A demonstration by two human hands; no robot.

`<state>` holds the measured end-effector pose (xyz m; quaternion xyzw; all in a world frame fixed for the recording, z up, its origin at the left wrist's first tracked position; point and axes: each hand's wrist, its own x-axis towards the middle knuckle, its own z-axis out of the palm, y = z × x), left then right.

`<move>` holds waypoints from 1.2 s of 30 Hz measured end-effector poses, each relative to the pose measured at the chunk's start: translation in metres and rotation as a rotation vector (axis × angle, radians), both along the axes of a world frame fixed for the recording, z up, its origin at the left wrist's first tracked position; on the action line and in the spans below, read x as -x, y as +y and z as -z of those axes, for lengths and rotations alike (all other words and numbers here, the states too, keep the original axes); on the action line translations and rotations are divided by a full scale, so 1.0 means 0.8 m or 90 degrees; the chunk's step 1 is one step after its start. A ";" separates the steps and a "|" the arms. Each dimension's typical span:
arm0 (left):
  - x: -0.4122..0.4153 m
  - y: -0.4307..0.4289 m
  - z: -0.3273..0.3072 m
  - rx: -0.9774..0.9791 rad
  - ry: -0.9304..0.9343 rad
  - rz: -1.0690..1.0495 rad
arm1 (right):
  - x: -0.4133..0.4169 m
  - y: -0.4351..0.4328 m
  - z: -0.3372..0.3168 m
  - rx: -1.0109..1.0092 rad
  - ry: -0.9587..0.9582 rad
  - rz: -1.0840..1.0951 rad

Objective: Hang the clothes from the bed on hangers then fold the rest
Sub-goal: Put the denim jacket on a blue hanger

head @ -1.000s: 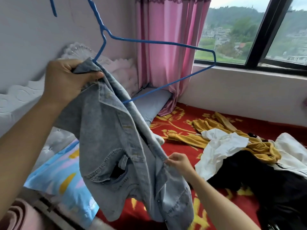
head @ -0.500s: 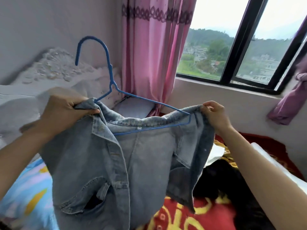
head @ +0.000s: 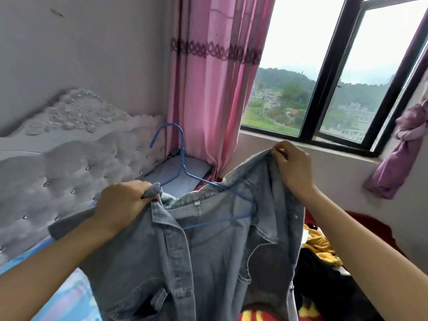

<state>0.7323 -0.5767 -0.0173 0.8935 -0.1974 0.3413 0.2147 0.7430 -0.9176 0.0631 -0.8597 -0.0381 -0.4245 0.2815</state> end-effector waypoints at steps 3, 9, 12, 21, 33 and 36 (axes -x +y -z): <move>-0.010 -0.017 -0.003 -0.029 -0.068 -0.084 | 0.017 0.020 -0.008 0.065 -0.027 -0.030; -0.036 -0.009 -0.048 0.208 -0.029 -0.156 | 0.071 0.083 0.025 0.265 0.002 -0.109; -0.021 -0.002 -0.069 0.252 -0.115 -0.111 | 0.074 0.082 0.035 0.303 0.131 -0.123; 0.009 0.014 -0.126 0.216 -0.198 0.007 | 0.032 0.022 -0.069 0.263 0.040 -0.060; 0.026 -0.007 -0.161 0.172 -0.056 0.108 | 0.019 0.133 -0.075 0.164 0.215 -0.395; 0.031 0.035 -0.159 0.135 -0.013 0.092 | 0.011 0.118 -0.078 0.099 0.189 -0.407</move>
